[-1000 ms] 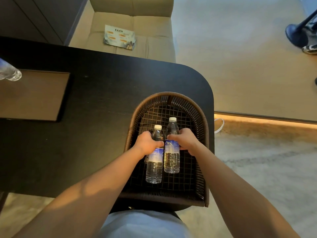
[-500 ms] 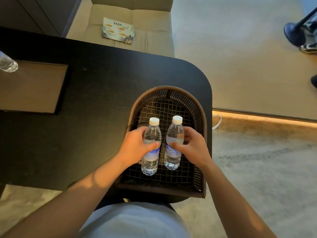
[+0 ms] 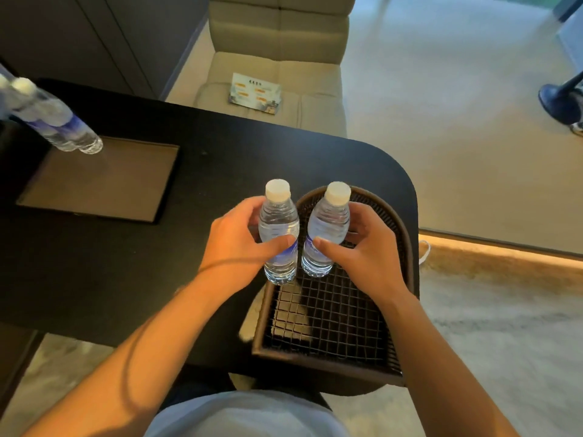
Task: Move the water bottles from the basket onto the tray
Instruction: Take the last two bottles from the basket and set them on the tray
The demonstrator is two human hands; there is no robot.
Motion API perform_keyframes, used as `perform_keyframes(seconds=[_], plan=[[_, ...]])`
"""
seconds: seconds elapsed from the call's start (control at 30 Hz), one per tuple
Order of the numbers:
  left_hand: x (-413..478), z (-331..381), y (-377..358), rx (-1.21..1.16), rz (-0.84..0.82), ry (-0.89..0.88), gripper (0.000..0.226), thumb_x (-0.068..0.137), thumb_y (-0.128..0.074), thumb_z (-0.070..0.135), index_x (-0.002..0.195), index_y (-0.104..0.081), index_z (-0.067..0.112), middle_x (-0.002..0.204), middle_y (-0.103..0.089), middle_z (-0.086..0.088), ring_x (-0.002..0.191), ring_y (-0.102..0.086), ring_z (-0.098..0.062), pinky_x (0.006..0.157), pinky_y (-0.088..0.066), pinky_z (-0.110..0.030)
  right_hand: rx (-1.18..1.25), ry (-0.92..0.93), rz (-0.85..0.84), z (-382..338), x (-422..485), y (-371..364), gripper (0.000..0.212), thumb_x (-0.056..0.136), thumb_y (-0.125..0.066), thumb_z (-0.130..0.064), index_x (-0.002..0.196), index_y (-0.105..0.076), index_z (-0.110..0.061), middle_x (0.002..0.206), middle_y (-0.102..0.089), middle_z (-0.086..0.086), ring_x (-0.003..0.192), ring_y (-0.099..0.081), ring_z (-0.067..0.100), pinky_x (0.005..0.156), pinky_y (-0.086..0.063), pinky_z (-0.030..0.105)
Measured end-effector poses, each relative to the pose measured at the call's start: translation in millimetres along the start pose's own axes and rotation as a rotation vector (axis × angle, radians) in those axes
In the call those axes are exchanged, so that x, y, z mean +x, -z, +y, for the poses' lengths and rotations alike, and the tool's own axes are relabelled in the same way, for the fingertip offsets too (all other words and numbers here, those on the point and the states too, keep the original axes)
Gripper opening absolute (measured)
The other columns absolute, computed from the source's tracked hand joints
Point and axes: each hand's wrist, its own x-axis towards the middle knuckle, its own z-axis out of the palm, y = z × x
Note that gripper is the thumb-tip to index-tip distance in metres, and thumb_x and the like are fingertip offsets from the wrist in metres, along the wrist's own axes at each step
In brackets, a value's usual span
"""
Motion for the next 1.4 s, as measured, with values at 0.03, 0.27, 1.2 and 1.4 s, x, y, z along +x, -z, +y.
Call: perform_keyframes(seconds=[0.03, 0.27, 1.2, 1.4], plan=[[3, -3, 11, -0.006, 0.037, -0.006, 0.062, 0.067, -0.090, 0.035, 0.121, -0.061, 0.042, 0.110, -0.073, 0.018, 0.101, -0.070, -0.001, 0.086, -0.060, -0.033, 0.002, 0.010, -0.006, -7, 6, -9, 0.059, 0.080, -0.089, -0.029, 0.130, -0.058, -0.031, 0.121, -0.066, -0.026, 0.114, -0.066, -0.002, 0.090, -0.053, 0.013], [32, -52, 100, 0.006, 0.167, 0.041, 0.058, 0.068, -0.092, 0.028, 0.114, -0.059, 0.042, 0.100, -0.069, 0.026, 0.092, -0.065, 0.016, 0.069, -0.049, -0.003, 0.000, 0.010, -0.088, -42, 45, -104, 0.065, 0.080, -0.089, -0.026, 0.136, -0.055, -0.026, 0.124, -0.064, -0.019, 0.114, -0.062, -0.009, 0.091, -0.050, 0.008], [200, -286, 441, 0.176, 0.413, 0.209, 0.065, 0.073, -0.089, 0.018, 0.128, -0.054, 0.027, 0.131, -0.062, 0.002, 0.117, -0.052, -0.007, 0.089, -0.042, -0.025, -0.143, -0.088, -0.157, -112, 215, -568, 0.065, 0.072, -0.092, -0.036, 0.117, -0.047, -0.048, 0.113, -0.059, -0.022, 0.096, -0.059, -0.012, 0.075, -0.046, 0.010], [216, -313, 463, 0.114, 0.374, 0.152, 0.069, 0.075, -0.089, 0.021, 0.131, -0.051, 0.033, 0.133, -0.059, 0.008, 0.122, -0.050, -0.004, 0.093, -0.044, -0.022, -0.161, -0.084, -0.122, -116, 232, -604, 0.065, 0.075, -0.091, -0.033, 0.120, -0.046, -0.043, 0.118, -0.059, -0.017, 0.100, -0.059, -0.008, 0.078, -0.044, 0.008]])
